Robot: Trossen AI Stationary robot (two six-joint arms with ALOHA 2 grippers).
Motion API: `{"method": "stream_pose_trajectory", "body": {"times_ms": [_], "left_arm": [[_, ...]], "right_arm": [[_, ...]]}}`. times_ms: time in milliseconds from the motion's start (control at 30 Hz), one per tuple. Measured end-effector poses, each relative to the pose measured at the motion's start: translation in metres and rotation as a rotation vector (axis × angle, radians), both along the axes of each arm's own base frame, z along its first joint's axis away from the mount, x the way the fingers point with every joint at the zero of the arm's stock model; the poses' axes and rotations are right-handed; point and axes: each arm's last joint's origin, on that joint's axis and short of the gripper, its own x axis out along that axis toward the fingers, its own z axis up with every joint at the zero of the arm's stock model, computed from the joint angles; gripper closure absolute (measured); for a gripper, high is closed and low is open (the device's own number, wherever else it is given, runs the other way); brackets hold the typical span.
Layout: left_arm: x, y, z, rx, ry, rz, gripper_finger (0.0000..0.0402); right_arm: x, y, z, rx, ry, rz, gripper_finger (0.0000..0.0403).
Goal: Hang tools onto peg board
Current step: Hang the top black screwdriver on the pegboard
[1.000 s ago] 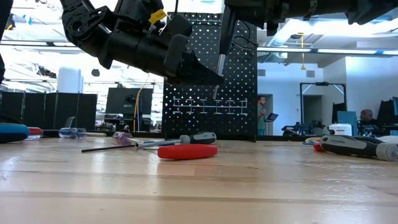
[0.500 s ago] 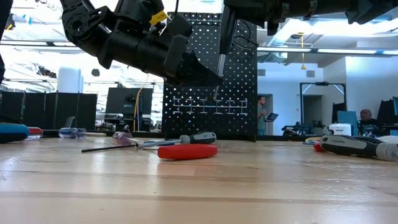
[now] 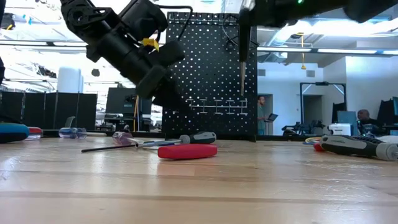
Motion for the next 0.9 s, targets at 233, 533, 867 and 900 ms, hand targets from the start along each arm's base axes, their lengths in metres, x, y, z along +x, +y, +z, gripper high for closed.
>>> {"method": "stream_pose_trajectory", "body": {"times_ms": [233,533,867,900], "left_arm": [[-0.017,-0.015,-0.019,-0.061,-0.044,-0.004,0.026],[-0.037,-0.021,-0.033,-0.07,-0.117,0.016,0.026],[-0.038,-0.025,-0.034,-0.07,-0.11,0.008,0.026],[-0.038,-0.025,-0.034,-0.07,-0.112,0.009,0.026]], "right_arm": [[0.012,-0.033,-0.007,-0.095,0.009,-0.141,0.0291],[0.03,-0.057,-0.004,-0.118,0.024,-0.225,0.0291],[0.033,-0.062,-0.011,-0.055,0.03,-0.279,0.0291],[0.033,-0.062,-0.012,-0.043,0.028,-0.279,0.0291]]}}
